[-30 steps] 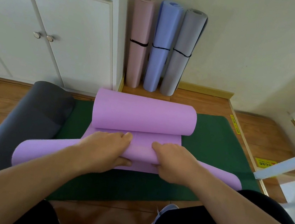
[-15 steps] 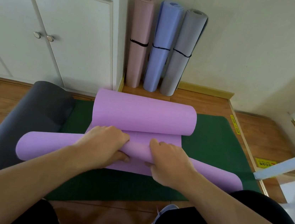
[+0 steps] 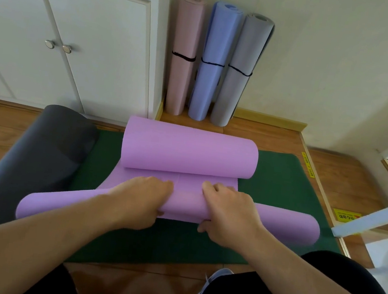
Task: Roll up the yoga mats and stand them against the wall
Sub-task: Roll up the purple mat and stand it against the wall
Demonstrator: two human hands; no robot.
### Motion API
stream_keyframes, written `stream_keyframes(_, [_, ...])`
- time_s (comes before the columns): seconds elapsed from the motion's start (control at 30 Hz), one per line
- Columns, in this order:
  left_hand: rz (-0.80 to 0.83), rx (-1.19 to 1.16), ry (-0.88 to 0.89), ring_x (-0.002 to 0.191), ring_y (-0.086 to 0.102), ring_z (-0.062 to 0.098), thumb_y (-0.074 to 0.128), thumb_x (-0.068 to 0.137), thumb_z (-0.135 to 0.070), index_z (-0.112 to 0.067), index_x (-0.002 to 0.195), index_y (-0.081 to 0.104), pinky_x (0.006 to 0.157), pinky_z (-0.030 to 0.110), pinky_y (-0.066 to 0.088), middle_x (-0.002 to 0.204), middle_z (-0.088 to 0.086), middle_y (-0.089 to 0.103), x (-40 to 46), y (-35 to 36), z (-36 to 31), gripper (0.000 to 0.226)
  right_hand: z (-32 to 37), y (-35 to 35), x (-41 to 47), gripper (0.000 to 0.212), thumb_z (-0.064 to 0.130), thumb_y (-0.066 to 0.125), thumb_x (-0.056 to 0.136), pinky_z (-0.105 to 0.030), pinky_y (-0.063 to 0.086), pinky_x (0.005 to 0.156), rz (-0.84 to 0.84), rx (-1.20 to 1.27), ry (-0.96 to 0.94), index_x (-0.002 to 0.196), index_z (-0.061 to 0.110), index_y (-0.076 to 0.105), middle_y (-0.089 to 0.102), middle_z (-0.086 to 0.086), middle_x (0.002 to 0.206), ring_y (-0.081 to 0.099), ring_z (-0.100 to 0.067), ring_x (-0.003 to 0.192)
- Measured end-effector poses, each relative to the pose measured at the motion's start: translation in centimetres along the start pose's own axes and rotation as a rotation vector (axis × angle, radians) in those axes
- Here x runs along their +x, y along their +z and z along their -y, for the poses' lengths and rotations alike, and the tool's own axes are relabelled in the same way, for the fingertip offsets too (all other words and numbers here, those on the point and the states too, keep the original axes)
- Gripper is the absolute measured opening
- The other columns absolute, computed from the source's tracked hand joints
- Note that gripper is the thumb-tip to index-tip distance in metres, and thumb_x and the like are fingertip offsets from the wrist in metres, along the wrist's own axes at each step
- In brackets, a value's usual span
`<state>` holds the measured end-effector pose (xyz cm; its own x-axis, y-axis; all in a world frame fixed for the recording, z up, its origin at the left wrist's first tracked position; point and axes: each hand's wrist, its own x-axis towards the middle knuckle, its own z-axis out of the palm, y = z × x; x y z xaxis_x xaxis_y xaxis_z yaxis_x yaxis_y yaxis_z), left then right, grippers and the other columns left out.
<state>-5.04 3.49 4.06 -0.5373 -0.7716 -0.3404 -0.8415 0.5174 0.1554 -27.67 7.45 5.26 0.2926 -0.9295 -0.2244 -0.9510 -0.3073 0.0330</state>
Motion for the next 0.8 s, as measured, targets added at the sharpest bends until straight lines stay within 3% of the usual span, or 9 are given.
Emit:
stream_keyframes(0.17, [0.020,-0.015,0.024,0.101,0.060,0.022,0.067,0.092,-0.053,-0.032,0.099,0.043,0.090,0.042,0.052,0.111,-0.003,0.061,-0.5,-0.7,0.3,0.033,-0.3,0.6,0.5,0.037,0.023,0.070,0.089,-0.040,0.043,0.066,0.071,0.042,-0.048,0.102,0.022,0.035,0.059,-0.005,0.098,0.061,-0.034,0.087])
stream_keyframes(0.27, [-0.084,0.081,-0.010,0.109,0.062,0.022,0.068,0.090,-0.055,-0.030,0.112,0.044,0.084,0.037,0.051,0.117,-0.006,0.060,-0.9,-0.3,-0.7,0.041,-0.8,0.5,0.8,0.031,0.015,0.066,0.086,-0.040,0.043,0.067,0.108,0.099,-0.044,0.098,0.022,0.039,0.050,-0.002,0.088,0.053,-0.031,0.081])
stream_keyframes(0.33, [-0.137,0.165,-0.046,0.113,0.062,0.023,0.070,0.090,-0.050,-0.026,0.118,0.043,0.077,0.035,0.043,0.121,-0.004,0.061,-0.9,0.2,-1.4,0.045,-0.9,0.6,0.9,0.029,0.016,0.067,0.087,-0.043,0.049,0.069,0.122,0.132,-0.023,0.096,0.023,0.040,0.050,-0.002,0.088,0.055,-0.032,0.083])
stream_keyframes(0.43, [-0.112,0.124,-0.066,0.111,0.063,0.027,0.067,0.093,-0.035,-0.027,0.106,0.037,0.082,0.038,0.048,0.120,0.000,0.063,-0.6,0.8,-1.3,0.033,-0.6,0.6,0.8,0.031,0.028,0.071,0.090,-0.045,0.053,0.074,0.089,0.090,-0.033,0.100,0.023,0.041,0.055,-0.005,0.094,0.058,-0.035,0.088])
stream_keyframes(0.5, [-0.053,0.063,-0.072,0.104,0.065,0.028,0.064,0.091,-0.030,-0.028,0.099,0.037,0.083,0.040,0.053,0.114,0.001,0.064,-0.4,0.6,-0.6,0.029,-0.1,0.4,0.4,0.037,0.035,0.072,0.092,-0.041,0.048,0.072,0.010,0.016,-0.047,0.111,0.021,0.043,0.061,-0.005,0.103,0.062,-0.035,0.094])
stream_keyframes(0.6, [0.021,-0.014,-0.055,0.094,0.063,0.022,0.068,0.087,-0.037,-0.032,0.093,0.048,0.085,0.041,0.056,0.103,-0.003,0.064,-0.3,-0.5,0.0,0.021,0.8,0.6,-0.1,0.049,0.034,0.076,0.091,-0.039,0.037,0.072,-0.091,-0.077,-0.071,0.123,0.019,0.042,0.064,-0.004,0.111,0.064,-0.034,0.100])
stream_keyframes(0.7, [0.012,0.002,-0.012,0.090,0.062,0.018,0.069,0.086,-0.047,-0.035,0.092,0.051,0.082,0.038,0.056,0.100,-0.007,0.064,-0.4,-1.0,0.2,0.023,0.9,1.0,-0.1,0.043,0.021,0.072,0.088,-0.039,0.039,0.067,-0.057,-0.028,-0.065,0.108,0.019,0.035,0.061,-0.005,0.099,0.061,-0.034,0.086])
stream_keyframes(0.8, [-0.122,0.075,-0.009,0.099,0.063,0.019,0.064,0.088,-0.048,-0.035,0.101,0.048,0.077,0.036,0.051,0.108,-0.008,0.063,-0.8,-1.1,-0.4,0.024,0.0,0.7,0.4,0.037,0.015,0.067,0.082,-0.041,0.047,0.065,0.008,0.060,-0.065,0.101,0.020,0.035,0.047,-0.001,0.084,0.050,-0.032,0.075])
